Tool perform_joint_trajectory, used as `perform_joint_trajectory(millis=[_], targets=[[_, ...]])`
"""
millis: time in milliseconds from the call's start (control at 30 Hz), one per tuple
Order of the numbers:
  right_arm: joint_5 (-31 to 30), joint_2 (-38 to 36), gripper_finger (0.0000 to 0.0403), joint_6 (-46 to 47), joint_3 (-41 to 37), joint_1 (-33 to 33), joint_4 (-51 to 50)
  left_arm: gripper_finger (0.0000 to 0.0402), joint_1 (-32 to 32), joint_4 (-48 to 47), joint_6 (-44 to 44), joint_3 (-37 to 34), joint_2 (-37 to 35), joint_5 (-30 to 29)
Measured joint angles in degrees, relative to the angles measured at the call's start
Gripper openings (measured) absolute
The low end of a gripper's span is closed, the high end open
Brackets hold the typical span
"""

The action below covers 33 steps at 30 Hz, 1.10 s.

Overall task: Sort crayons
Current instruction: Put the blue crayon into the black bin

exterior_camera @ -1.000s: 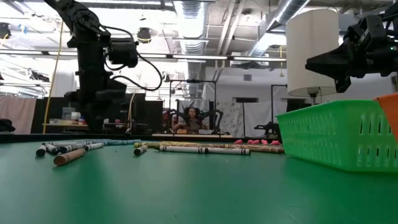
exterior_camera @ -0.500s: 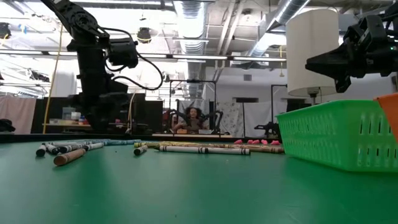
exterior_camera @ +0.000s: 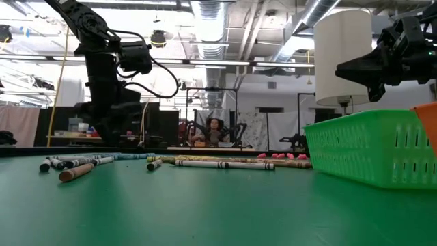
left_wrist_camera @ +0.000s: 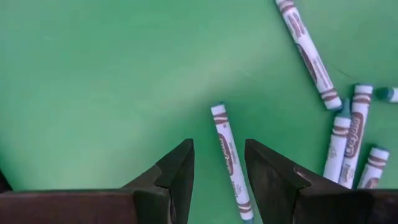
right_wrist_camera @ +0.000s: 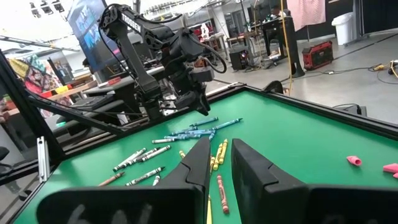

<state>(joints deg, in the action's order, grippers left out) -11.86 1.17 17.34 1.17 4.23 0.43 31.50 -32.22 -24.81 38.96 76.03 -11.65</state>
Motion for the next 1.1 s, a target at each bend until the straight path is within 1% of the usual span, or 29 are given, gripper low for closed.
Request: perform_joint_trajectory(millis=[200, 300, 367, 533, 633, 733, 800, 933, 967, 1000, 1100], targets=[[0.00, 0.00, 0.0068, 0.37, 0.00, 0.00, 0.00, 0.0139, -0.02, -0.03, 0.54, 0.00, 0.00, 2.17], [0.02, 0.00, 0.0068, 4.45, 0.00, 0.00, 0.00, 0.0150, -0.01, -0.40, 0.09, 0.00, 0.00, 4.03], [-0.01, 0.00, 0.0068, 5.95, 0.00, 0.04, 0.00, 0.0158, 0.07, 0.19, 0.42, 0.00, 0.00, 4.33], [-0.22, 0.00, 0.0068, 7.12, -0.07, 1.29, 0.61, 0.0169, 1.52, 2.74, -0.13, 0.01, 0.00, 2.62], [-0.26, 0.00, 0.0068, 9.90, -0.04, 1.57, 0.18, 0.0170, 2.25, 3.62, -1.74, 0.04, 0.00, 4.04], [-0.20, 0.04, 0.0068, 9.00, -0.04, 1.49, 0.10, 0.0170, 2.41, 3.44, -1.57, 0.04, 0.00, 4.81], [-0.01, 0.04, 0.0068, 5.58, -0.04, 1.29, 0.02, 0.0170, 2.39, 3.16, -0.22, 0.04, 0.00, 2.62], [0.13, 0.05, 0.0068, -1.15, -0.04, 0.60, 0.00, 0.0170, 1.68, 3.38, -1.75, 0.04, 0.00, -7.25], [0.15, 0.05, 0.0068, -1.77, -0.04, 0.54, 0.00, 0.0170, 1.60, 3.30, -1.69, 0.04, 0.00, -8.79], [0.15, 0.07, 0.0068, -1.88, -0.04, 0.49, 0.00, 0.0170, 1.60, 3.30, -1.56, 0.04, 0.00, -9.61], [0.12, 0.07, 0.0068, 0.12, -0.04, 0.33, 0.00, 0.0170, 1.55, 3.24, -1.13, 0.04, 0.00, -9.69]])
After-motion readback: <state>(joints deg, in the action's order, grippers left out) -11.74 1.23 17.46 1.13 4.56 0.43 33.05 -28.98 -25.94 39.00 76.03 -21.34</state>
